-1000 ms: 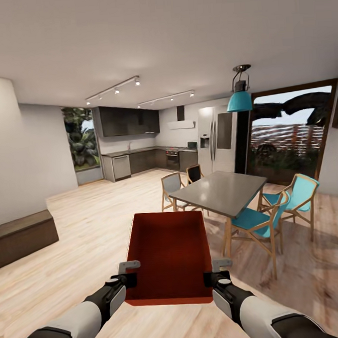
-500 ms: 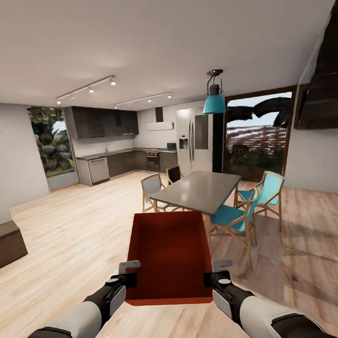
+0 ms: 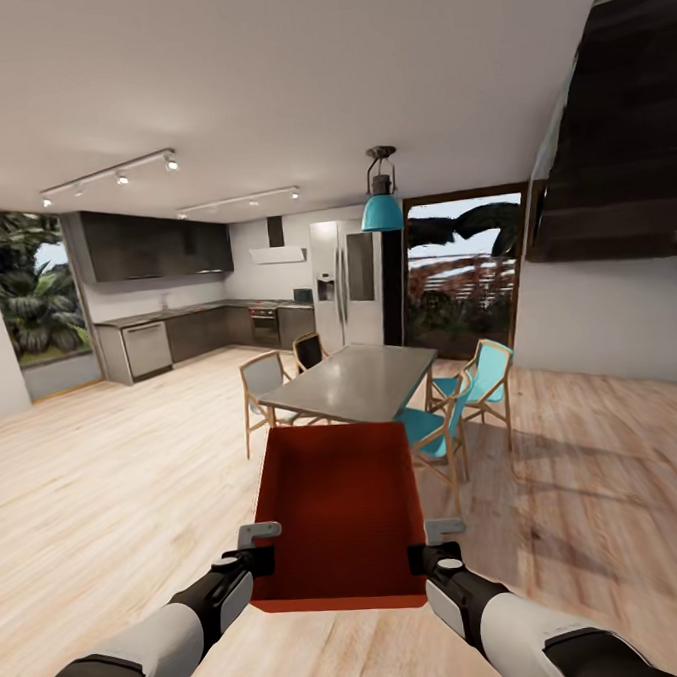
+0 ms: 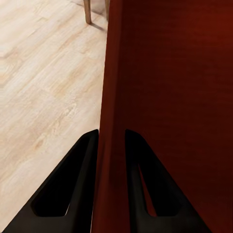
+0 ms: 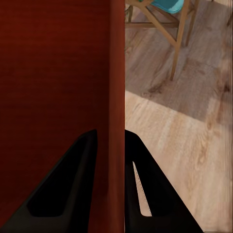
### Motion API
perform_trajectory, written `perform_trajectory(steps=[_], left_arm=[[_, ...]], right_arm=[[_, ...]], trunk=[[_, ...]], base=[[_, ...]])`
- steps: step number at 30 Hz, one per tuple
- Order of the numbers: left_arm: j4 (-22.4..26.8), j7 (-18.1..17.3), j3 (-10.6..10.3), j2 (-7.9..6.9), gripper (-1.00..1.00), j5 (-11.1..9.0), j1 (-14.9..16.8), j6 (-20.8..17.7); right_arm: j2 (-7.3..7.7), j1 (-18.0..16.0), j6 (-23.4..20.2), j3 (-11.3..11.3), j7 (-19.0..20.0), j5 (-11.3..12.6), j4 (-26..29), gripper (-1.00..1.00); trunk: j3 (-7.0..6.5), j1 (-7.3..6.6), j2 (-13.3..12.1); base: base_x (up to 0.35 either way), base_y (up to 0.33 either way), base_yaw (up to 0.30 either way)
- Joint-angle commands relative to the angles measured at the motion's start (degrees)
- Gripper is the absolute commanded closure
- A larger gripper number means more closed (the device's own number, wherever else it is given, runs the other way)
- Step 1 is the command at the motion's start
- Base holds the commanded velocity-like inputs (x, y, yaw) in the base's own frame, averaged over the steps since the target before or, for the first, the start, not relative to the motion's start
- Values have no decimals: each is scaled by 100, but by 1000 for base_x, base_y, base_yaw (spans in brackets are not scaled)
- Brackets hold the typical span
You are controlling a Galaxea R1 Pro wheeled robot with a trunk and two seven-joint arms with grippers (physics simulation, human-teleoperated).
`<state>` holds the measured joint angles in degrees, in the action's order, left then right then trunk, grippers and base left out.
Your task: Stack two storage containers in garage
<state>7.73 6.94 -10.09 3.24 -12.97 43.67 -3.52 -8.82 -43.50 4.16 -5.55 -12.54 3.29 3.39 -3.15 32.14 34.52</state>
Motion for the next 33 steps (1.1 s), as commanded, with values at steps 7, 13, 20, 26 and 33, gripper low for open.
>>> perform_trajectory(steps=[7,13,20,26,33], left_arm=[[62,88,165,2,100,84,1,9],[62,88,165,2,100,84,1,9],[62,88,165,2,100,84,1,9],[62,88,165,4,100,84,1,9],[62,88,165,9,100,84,1,9]], right_arm=[[3,0,36,10,-29,119,-31,100],[-5,0,36,10,-29,119,-31,100],[-14,0,35,10,-29,119,-31,100],[-15,0,36,10,-29,119,-31,100],[-7,0,38,10,-29,119,-31,100]], trunk=[[1,1,3],[1,1,3],[1,1,3],[1,1,3],[1,1,3]], base=[[0,0,-289],[0,0,-289],[0,0,-289],[0,0,-289],[0,0,-289]])
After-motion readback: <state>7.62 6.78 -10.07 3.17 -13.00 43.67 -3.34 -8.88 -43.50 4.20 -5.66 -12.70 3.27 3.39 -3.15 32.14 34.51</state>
